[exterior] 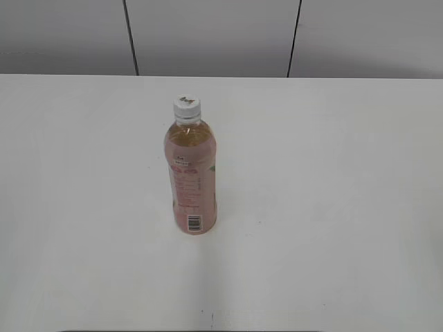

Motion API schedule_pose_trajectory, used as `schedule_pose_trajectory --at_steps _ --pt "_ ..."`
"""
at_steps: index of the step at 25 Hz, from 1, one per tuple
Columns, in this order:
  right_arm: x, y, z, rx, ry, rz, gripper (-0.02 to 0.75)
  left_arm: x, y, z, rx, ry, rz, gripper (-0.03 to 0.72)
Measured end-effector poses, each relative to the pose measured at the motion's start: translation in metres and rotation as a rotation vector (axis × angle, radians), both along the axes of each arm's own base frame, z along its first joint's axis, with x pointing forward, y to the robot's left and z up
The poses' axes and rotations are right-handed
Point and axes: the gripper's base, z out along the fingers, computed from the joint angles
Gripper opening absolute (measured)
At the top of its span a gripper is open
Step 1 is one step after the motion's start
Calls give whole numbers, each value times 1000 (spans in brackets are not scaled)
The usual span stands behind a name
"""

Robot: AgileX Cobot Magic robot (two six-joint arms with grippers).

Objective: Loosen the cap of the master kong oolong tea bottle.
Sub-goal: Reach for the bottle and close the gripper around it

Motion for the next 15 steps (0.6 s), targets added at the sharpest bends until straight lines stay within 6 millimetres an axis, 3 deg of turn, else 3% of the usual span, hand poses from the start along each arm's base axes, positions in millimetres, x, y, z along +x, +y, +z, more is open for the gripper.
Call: schedule_pose_trajectory --at_steps 8,11,15 --pt "0 0 0 0 0 0 294 11 -4 25 -56 -227 -27 247" --pt "0 0 0 0 0 0 294 27 -5 29 -98 -279 -36 247" --pt "0 0 0 0 0 0 294 59 -5 15 -81 -251 -34 247"
